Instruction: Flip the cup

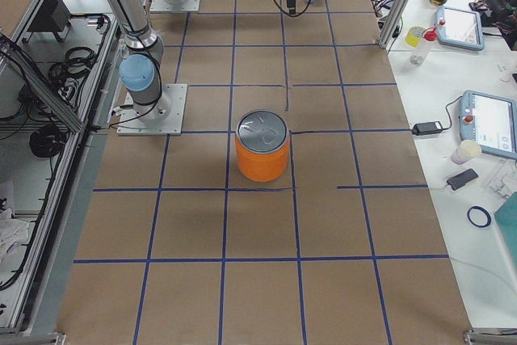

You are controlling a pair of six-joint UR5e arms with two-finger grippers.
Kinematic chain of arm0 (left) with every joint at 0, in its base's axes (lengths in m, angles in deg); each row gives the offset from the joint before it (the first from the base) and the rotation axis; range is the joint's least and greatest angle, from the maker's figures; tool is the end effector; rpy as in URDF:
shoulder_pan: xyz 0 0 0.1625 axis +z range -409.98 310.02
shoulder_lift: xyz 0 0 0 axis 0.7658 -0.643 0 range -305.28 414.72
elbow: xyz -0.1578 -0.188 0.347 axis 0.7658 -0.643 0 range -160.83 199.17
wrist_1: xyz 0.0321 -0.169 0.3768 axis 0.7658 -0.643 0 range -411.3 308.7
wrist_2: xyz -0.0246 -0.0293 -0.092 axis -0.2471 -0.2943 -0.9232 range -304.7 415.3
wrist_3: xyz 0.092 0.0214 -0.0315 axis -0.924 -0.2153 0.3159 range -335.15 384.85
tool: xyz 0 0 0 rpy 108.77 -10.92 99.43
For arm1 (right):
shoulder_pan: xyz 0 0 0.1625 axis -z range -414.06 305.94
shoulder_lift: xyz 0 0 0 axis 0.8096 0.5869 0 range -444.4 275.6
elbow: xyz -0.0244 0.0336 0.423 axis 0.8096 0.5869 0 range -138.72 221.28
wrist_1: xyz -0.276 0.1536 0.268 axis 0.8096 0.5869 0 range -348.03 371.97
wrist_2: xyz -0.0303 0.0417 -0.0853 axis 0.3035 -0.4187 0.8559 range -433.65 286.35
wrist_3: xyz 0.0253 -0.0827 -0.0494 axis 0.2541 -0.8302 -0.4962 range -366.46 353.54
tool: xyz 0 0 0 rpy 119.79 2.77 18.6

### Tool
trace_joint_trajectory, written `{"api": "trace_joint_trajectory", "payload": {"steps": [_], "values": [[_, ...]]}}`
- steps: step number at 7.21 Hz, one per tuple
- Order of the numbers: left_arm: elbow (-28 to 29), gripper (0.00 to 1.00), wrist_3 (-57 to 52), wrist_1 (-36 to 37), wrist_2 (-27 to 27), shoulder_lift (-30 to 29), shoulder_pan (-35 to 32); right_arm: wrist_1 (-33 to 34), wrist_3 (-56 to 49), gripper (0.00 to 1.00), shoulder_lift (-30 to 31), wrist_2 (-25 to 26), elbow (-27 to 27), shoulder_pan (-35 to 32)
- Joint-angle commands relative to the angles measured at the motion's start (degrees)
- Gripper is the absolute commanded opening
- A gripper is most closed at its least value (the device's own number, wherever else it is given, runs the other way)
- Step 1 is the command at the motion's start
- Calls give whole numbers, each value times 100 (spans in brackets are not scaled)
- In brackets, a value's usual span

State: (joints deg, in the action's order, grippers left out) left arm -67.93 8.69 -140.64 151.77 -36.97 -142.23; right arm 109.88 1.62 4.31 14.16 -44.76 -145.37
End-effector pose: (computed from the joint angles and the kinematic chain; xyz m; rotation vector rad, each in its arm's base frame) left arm -0.1419 -0.5024 0.5000 0.4811 2.9870 -0.0281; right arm 0.1490 -0.5143 0.5260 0.1763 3.0708 -0.2788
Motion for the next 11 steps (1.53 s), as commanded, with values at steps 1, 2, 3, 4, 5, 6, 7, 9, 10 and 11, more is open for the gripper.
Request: {"api": "trace_joint_trajectory", "payload": {"steps": [1,2,3,4,5,6,7,9,10,11], "values": [[9,81,645,-119,-258,222,84,0,0,100,6,0,-1,-1],[44,81,937,-119,-268,257,84,0,0,100,6,0,-1,-1],[71,80,1279,38,-486,309,198,0,0,100,6,0,-1,7],[45,80,1387,309,-532,310,381,0,0,100,6,0,-1,-1],[-25,81,1666,764,-454,310,435,0,0,100,6,0,-1,7],[-35,88,1669,760,-392,336,445,0,0,100,6,0,-1,8],[-26,92,1695,760,-418,336,445,0,0,100,6,0,-1,-1],[-26,96,1695,760,-479,336,462,0,0,100,6,0,-1,8],[-26,98,1695,716,-462,345,462,0,0,100,-2,0,-1,8],[44,100,1687,499,-471,354,480,0,0,100,6,0,-1,8]]}}
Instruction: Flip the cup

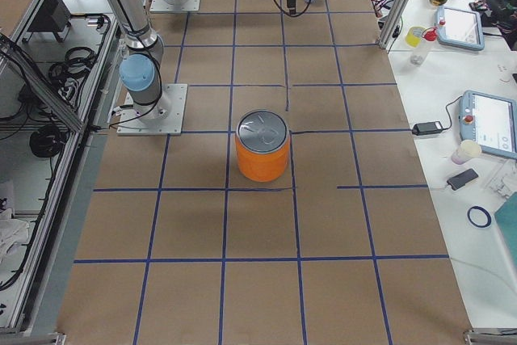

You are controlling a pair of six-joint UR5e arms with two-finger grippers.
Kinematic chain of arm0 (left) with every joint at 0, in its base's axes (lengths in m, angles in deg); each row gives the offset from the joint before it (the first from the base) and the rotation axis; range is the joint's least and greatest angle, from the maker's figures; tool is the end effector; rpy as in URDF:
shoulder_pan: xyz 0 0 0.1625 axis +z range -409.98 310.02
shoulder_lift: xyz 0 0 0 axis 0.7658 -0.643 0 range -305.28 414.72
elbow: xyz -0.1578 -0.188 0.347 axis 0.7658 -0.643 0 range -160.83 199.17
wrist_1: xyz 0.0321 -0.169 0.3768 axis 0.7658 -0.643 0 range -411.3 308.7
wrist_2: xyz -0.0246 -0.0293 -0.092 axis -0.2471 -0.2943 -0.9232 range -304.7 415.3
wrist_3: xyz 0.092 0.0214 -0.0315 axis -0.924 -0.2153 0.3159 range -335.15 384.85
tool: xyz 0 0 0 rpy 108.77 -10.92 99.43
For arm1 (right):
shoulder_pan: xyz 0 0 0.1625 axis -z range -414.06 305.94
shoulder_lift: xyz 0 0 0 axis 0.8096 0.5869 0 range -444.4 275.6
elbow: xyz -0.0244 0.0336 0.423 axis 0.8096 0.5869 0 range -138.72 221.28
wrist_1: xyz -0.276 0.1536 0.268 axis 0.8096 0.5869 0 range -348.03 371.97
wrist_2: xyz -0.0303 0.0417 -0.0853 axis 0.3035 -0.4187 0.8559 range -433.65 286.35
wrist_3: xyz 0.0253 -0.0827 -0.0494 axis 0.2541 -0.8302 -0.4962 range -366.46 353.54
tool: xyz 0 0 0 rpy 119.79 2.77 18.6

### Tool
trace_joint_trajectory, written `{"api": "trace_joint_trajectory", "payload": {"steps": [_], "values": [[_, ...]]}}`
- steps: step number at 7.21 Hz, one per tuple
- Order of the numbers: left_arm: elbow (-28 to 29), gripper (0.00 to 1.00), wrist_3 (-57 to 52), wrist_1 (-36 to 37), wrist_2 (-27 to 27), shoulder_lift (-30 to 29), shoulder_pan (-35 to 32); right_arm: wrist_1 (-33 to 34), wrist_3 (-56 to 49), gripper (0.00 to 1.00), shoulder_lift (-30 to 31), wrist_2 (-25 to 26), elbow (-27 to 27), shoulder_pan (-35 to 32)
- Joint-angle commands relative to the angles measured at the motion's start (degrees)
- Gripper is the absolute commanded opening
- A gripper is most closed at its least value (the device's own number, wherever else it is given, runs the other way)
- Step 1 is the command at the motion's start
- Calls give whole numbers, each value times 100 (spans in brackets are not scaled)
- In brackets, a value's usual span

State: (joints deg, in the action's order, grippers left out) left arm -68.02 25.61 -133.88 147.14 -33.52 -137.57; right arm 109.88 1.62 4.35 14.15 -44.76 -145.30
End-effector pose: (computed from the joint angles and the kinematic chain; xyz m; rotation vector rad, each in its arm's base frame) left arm -0.1091 -0.5011 0.5419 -0.0908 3.0885 -0.3234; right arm 0.1484 -0.5143 0.5264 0.1781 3.0705 -0.2799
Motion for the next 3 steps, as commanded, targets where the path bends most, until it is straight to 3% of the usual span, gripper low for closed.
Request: {"api": "trace_joint_trajectory", "payload": {"steps": [1,3], "values": [[53,100,-32,-240,27,17,23,0,0,100,-6,0,0,-8],[27,100,-33,-249,19,18,14,0,0,100,-6,0,0,0]]}}
